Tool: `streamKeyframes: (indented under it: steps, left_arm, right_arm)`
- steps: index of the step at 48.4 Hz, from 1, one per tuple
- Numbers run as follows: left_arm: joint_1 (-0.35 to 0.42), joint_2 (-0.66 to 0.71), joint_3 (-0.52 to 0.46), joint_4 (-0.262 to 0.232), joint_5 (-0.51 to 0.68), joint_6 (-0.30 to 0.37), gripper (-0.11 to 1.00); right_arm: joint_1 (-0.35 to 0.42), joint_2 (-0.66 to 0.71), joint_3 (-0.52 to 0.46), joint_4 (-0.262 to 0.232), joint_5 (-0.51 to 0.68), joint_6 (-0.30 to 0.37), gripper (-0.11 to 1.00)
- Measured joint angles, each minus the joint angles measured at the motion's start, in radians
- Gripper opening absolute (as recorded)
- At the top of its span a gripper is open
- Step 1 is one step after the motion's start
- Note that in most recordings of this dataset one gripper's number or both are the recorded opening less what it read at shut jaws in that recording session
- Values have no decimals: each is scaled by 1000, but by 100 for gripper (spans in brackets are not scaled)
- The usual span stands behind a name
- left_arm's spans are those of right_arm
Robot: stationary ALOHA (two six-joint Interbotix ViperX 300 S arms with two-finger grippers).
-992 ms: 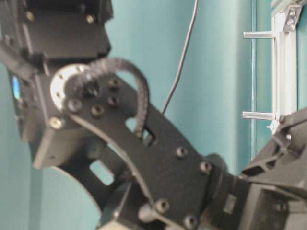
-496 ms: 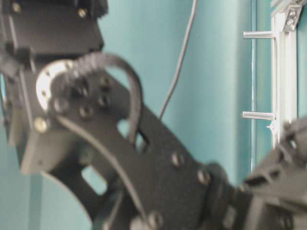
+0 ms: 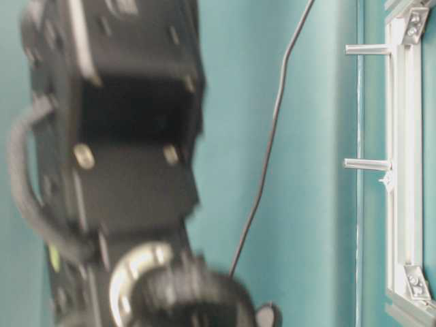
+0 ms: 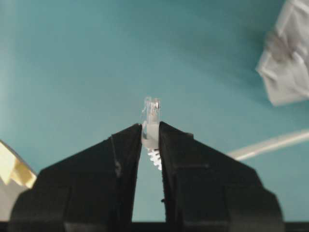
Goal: Move the cable alternately left and right between 8 closely spaced pins so it hooks onto each one.
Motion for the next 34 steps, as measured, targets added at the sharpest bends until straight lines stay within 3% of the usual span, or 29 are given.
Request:
streamKeyframes:
  steps: [11,34]
  left_arm:
    - [2,0,0,-2,0,0,0]
    - [2,0,2,-2,0,0,0]
  right_arm:
    - [-3,40,-67,-2,-3,-9,17]
    - [-69,43,-81,-23,-3,-37,17]
